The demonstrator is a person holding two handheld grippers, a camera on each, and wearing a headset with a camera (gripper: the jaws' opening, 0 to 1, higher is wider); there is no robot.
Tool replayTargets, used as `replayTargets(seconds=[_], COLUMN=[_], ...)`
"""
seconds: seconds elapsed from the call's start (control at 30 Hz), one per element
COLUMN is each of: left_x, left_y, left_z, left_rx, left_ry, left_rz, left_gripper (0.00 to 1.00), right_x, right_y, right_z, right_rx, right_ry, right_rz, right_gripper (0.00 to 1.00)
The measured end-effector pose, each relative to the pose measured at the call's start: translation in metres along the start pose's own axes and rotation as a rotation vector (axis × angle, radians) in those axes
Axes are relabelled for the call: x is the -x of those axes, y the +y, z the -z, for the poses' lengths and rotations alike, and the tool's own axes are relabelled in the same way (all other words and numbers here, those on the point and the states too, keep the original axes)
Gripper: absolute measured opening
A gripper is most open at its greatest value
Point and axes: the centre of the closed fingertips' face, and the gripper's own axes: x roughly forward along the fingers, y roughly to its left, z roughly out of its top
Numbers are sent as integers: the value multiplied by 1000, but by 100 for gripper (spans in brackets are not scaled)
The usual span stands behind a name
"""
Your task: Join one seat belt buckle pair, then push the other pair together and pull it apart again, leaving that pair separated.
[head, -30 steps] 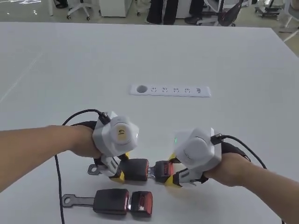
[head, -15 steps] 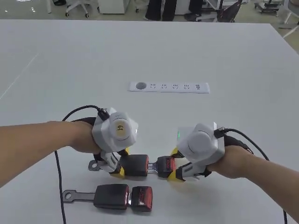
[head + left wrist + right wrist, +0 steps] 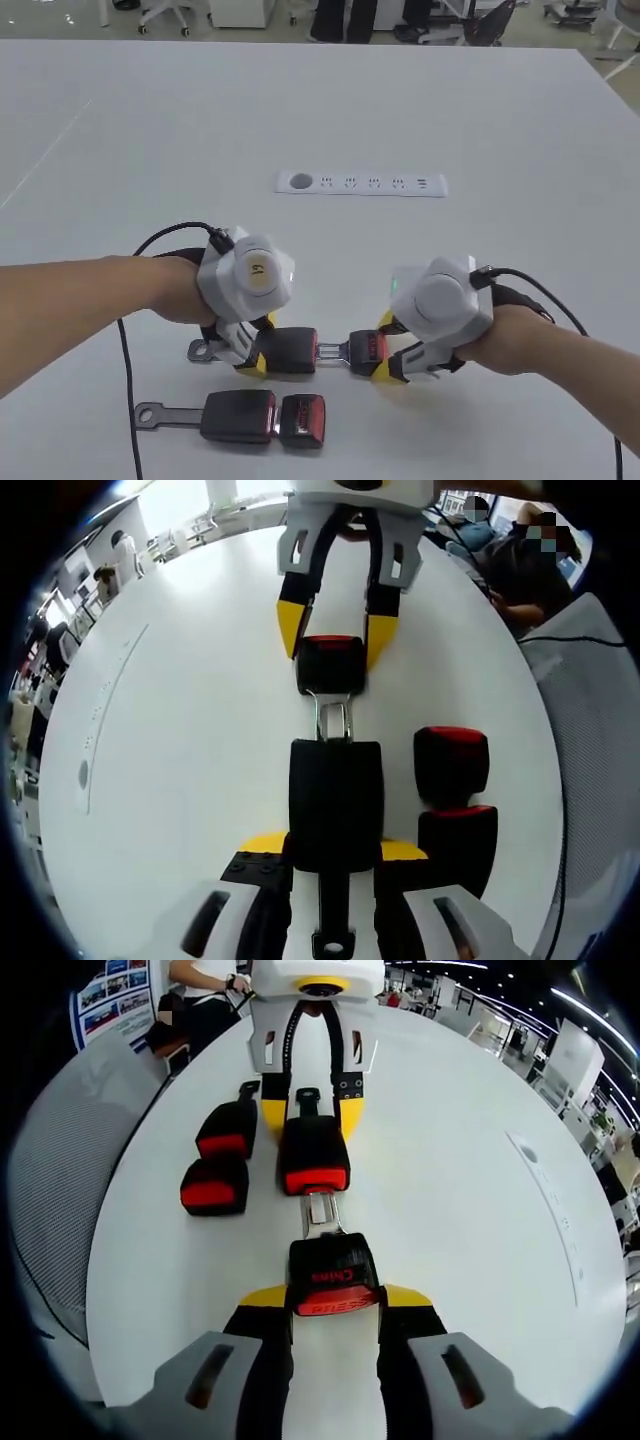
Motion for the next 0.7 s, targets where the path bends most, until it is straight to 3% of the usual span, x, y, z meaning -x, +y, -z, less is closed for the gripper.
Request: replayTargets(seconds=[0.7], left_x=[-1], left_y=[0], left_z=[1], left_rx=[-2], left_ry=[-12], left_rz=[-5], left_gripper=[32], right_x=[10], right_y=[-4], right_z=[19], right_rx=[-8], right_ry=[33], right_rz=[-4], right_gripper=[31])
